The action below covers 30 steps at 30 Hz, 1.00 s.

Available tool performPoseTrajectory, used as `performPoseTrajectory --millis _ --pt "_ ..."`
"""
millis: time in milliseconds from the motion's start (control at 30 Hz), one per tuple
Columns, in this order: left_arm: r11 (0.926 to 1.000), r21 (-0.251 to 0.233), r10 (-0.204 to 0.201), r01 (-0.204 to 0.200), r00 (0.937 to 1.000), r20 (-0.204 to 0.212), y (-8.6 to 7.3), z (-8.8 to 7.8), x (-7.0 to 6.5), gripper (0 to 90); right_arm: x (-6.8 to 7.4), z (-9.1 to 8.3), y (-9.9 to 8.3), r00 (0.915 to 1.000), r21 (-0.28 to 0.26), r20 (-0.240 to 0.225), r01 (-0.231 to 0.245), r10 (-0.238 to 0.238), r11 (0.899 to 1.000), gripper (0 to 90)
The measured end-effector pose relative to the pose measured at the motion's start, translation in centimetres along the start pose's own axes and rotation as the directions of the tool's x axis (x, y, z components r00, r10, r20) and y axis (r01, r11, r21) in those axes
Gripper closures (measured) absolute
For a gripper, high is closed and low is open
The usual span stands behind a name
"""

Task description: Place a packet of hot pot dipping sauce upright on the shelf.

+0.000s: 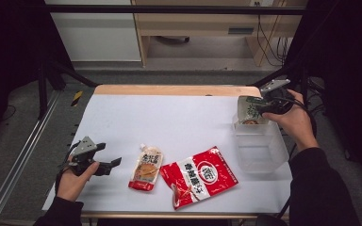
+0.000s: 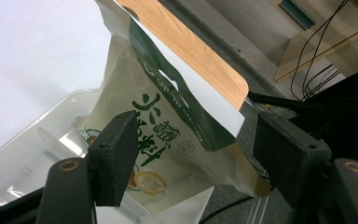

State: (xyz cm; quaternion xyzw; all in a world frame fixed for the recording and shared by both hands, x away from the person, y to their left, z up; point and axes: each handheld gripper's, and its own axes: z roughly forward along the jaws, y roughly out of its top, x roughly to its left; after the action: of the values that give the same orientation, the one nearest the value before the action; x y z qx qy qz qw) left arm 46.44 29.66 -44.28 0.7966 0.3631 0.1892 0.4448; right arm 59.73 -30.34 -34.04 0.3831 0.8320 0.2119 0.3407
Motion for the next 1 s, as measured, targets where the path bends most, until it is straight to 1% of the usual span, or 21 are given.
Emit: performPoseTrajectory --millis 100,267,367,433,500,533,567,600,633,667,767,833,867,900,967,1000 --pt "1.0000 0.001 0.000 0.000 1.0000 0.001 0.0 0.0 0.0 8.9 0.1 -0.1 0.1 1.0000 0.005 -0.001 0.002 -0.002 1.000 28.5" --pt "1.0000 0.000 0.003 -0.003 1.0000 -0.001 0.0 0.0 0.0 8.9 0.2 -0.5 0.2 1.0000 -0.013 0.001 -0.001 0.001 1.000 24.7" --pt "1.0000 0.000 0.004 -0.004 1.0000 0.000 0.0 0.0 0.0 8.9 0.5 -1.3 0.5 1.0000 -0.032 0.004 0.004 -0.004 0.999 20.5" --pt "1.0000 0.000 0.001 -0.001 1.0000 0.001 0.0 0.0 -0.1 8.9 0.5 -1.4 0.5 1.0000 -0.039 0.002 0.004 -0.004 0.999 19.8" --pt "1.0000 0.001 0.006 -0.006 1.0000 0.000 0.0 0.0 -0.1 8.9 0.9 -2.2 0.8 0.9999 -0.049 -0.002 0.016 -0.016 0.999 18.2" --pt "1.0000 0.002 0.006 -0.006 1.0000 0.001 0.0 0.0 -0.1 8.9 1.2 -2.8 1.1 0.9993 -0.069 -0.002 0.037 -0.037 0.997 17.7" --pt "1.0000 0.002 0.006 -0.006 1.0000 0.001 0.0 0.0 -0.1 8.9 1.2 -2.8 1.1 0.9993 -0.069 -0.002 0.037 -0.037 0.997 17.7" --pt "1.0000 0.002 0.007 -0.007 1.0000 0.000 0.0 0.0 -0.1 8.9 1.4 -3.2 1.3 0.9991 -0.080 -0.003 0.042 -0.043 0.996 17.1" --pt "1.0000 0.002 0.006 -0.006 1.0000 0.001 0.0 0.0 -0.1 8.9 1.6 -3.6 1.6 0.9990 -0.090 -0.004 0.044 -0.045 0.995 16.5" --pt "1.0000 0.002 0.006 -0.006 1.0000 0.001 0.0 0.0 -0.2 8.9 2.0 -4.3 2.0 0.9982 -0.103 -0.004 0.060 -0.060 0.993 16.1" --pt "1.0000 0.001 0.005 -0.005 1.0000 0.000 0.1 0.0 -0.2 8.9 2.8 -5.2 2.7 0.9965 -0.134 -0.013 0.080 -0.082 0.988 15.3" --pt "1.0000 0.001 0.005 -0.005 1.0000 0.001 0.1 0.0 -0.3 8.9 3.1 -5.4 3.0 0.9960 -0.135 -0.014 0.085 -0.088 0.987 14.6" --pt "1.0000 0.000 0.010 -0.010 1.0000 0.000 0.1 0.0 -0.3 8.9 4.0 -5.9 3.6 0.9936 -0.149 -0.014 0.108 -0.112 0.983 14.2" --pt "1.0000 0.000 0.010 -0.010 1.0000 0.000 0.1 0.0 -0.3 8.9 4.4 -6.2 4.0 0.9921 -0.157 -0.014 0.121 -0.125 0.980 14.1" --pt "1.0000 -0.002 0.007 -0.007 1.0000 0.001 0.1 0.0 -0.4 8.9 5.3 -6.7 4.6 0.9901 -0.174 -0.017 0.135 -0.140 0.976 13.7" --pt "1.0000 -0.002 0.007 -0.007 1.0000 0.001 0.1 0.0 -0.4 8.9 5.3 -6.7 4.6 0.9901 -0.174 -0.017 0.135 -0.140 0.976 13.7"
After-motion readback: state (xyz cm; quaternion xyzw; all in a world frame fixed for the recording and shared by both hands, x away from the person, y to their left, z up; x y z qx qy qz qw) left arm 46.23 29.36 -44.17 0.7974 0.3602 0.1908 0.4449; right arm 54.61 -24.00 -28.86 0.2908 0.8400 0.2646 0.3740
